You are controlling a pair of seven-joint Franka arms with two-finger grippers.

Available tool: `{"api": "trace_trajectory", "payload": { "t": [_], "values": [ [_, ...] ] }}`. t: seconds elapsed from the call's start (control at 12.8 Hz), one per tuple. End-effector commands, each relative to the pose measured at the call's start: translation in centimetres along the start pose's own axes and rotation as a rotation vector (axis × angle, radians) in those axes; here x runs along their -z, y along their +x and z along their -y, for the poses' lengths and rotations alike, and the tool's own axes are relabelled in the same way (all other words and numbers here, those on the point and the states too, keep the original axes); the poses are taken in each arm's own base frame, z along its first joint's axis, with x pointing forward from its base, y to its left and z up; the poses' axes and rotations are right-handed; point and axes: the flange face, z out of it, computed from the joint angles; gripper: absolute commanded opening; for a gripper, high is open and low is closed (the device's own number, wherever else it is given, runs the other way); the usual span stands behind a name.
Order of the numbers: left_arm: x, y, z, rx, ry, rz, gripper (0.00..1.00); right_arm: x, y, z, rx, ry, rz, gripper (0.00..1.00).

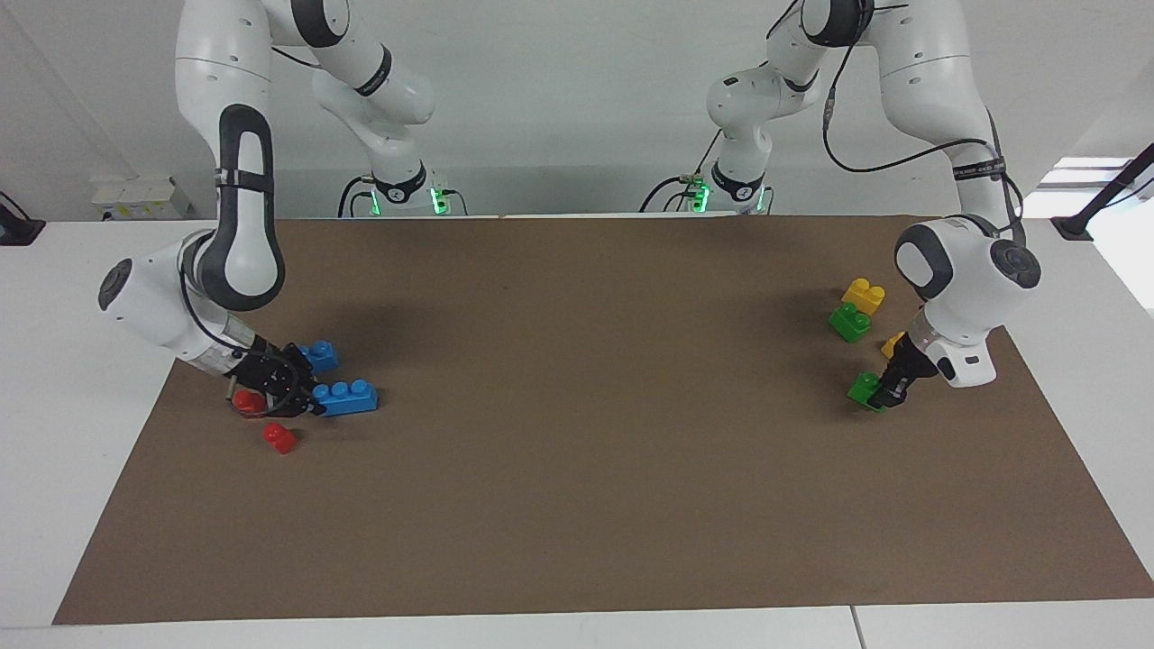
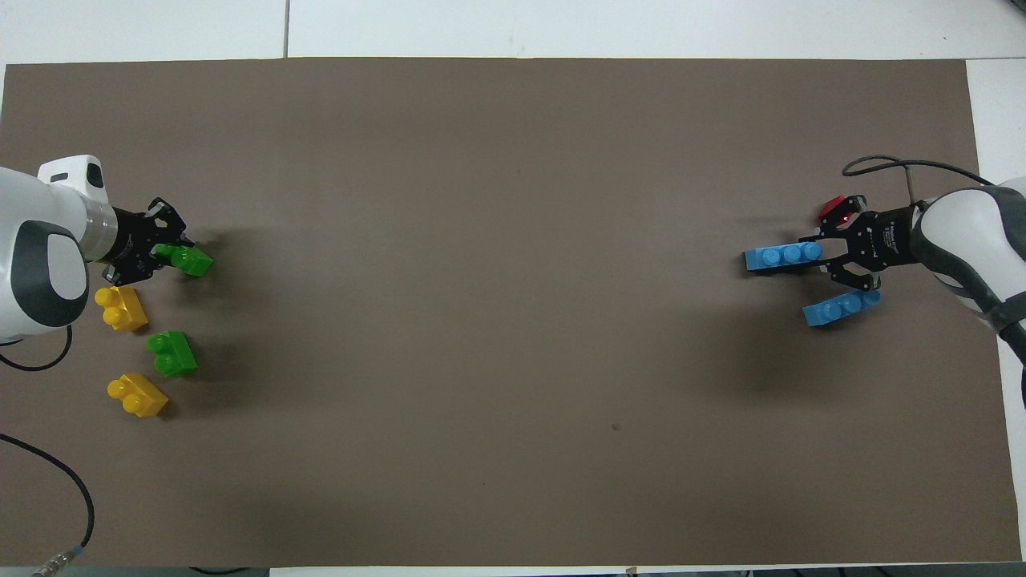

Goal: Remove green block with left arm and hold with right
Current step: 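Set down the green block with the left gripper while the right gripper releases blue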

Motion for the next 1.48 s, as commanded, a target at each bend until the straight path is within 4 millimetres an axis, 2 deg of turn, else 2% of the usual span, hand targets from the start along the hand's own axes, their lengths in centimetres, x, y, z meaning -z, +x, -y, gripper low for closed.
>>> {"api": "trace_trajectory", "payload": {
  "t": [0.0,0.16,0.31,0.55,0.62,0.7,0.78,0.94,1.09,1.25,1.4],
  "values": [
    [-2.0,-2.9,-1.2,0.051,-0.015,-0.003,0.00,0.3,-0.7,0.0,0.015,0.007,-0.019,0.79],
    [-2.2,-3.0,-1.1,0.048,-0.019,-0.008,0.00,0.8,-0.7,0.3,0.016,0.013,-0.020,0.86],
    [-2.0,-2.5,-0.8,0.047,-0.020,-0.011,0.00,2.1,-1.3,0.8,0.024,0.020,-0.018,0.88],
    [-1.9,-2.1,-0.5,0.052,-0.020,-0.011,0.00,5.0,-2.4,2.1,0.034,0.027,-0.020,0.90],
    [-1.9,-2.0,-0.5,0.052,-0.022,-0.014,0.20,6.5,-3.2,2.7,0.088,0.018,-0.071,0.94],
    [-1.9,-2.1,-0.6,0.035,-0.021,-0.014,0.71,7.3,-4.4,3.4,0.153,-0.009,-0.124,0.99],
    [-1.9,-2.2,-0.7,0.015,-0.017,-0.010,1.00,8.7,-5.7,4.2,0.201,-0.018,-0.158,0.99],
    [-1.5,-2.3,-0.8,0.010,-0.014,-0.008,1.00,11.3,-7.3,5.4,0.299,-0.041,-0.190,0.99],
    [0.0,-2.1,-1.2,0.008,-0.002,0.006,1.00,13.6,-8.2,6.0,0.436,-0.064,-0.208,0.99],
    [3.0,-1.8,-2.0,0.001,0.005,0.010,1.00,15.5,-9.3,6.2,0.603,-0.114,-0.257,1.00],
    [6.5,-2.2,-2.6,-0.013,0.001,0.001,1.00,16.9,-12.0,6.3,0.807,-0.157,-0.314,1.00]
  ]
}}
